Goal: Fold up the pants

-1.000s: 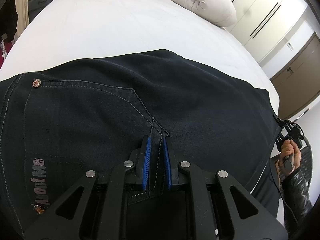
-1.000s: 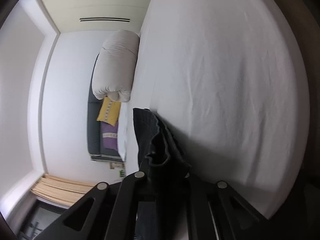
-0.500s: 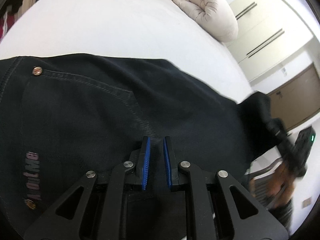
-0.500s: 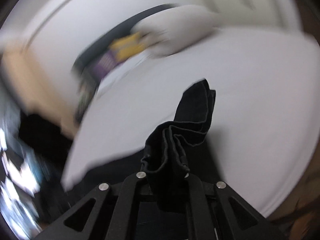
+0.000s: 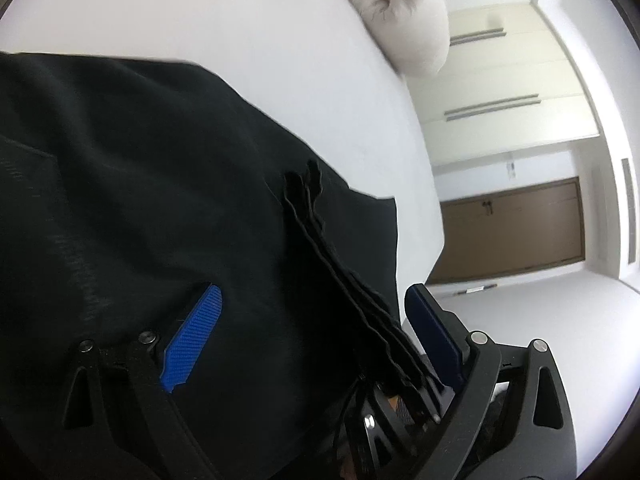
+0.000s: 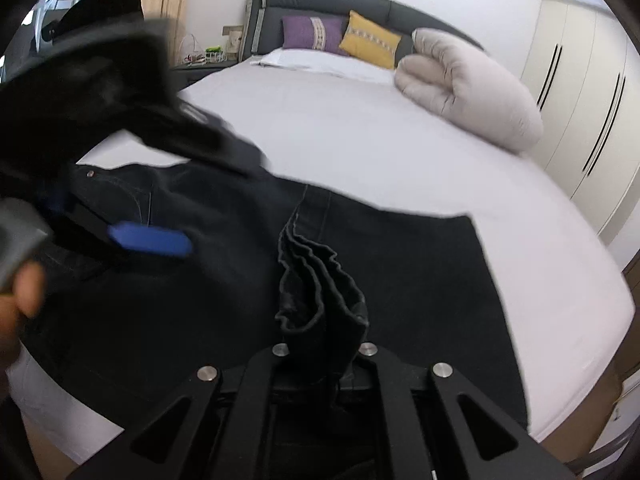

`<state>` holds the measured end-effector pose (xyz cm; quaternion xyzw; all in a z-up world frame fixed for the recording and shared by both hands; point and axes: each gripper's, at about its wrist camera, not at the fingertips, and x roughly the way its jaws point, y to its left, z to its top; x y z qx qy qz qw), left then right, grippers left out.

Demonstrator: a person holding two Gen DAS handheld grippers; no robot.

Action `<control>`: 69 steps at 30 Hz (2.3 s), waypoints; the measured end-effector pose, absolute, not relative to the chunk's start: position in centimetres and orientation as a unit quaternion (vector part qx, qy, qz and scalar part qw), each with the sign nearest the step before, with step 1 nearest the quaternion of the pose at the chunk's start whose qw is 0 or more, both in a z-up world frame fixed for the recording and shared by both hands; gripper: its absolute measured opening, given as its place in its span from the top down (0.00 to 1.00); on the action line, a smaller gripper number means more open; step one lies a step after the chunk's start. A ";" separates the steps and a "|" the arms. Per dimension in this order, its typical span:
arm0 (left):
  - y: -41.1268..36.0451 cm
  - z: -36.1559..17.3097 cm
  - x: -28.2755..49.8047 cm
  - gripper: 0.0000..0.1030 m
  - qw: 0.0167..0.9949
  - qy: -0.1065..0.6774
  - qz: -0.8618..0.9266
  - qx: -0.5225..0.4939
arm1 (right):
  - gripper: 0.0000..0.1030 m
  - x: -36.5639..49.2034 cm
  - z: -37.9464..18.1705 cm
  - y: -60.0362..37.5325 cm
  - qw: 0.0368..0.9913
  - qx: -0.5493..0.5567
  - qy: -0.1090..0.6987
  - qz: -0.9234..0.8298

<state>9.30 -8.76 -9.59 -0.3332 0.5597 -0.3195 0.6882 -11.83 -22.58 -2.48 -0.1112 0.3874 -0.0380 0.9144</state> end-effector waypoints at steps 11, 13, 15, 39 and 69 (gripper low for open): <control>-9.4 -9.7 11.3 0.90 0.678 0.590 -0.335 -0.285 | 0.94 -12.8 -2.4 -16.3 0.905 -0.223 0.363 0.010; -8.3 -9.0 11.3 0.92 0.686 0.582 -0.338 -0.277 | 0.94 -12.8 -2.4 -14.9 0.902 -0.237 0.359 0.023; -7.4 -8.6 11.3 0.92 0.693 0.578 -0.338 -0.268 | 0.94 -12.8 -2.5 -13.8 0.901 -0.245 0.357 0.034; -2.8 -7.8 9.2 0.88 0.787 0.539 -0.212 -0.210 | 0.36 -13.1 -1.4 -18.7 0.862 -0.057 0.459 0.207; -13.4 -9.5 3.1 0.89 0.814 0.529 -0.241 0.010 | 0.98 -1.5 -9.4 -45.0 0.674 0.345 0.600 0.259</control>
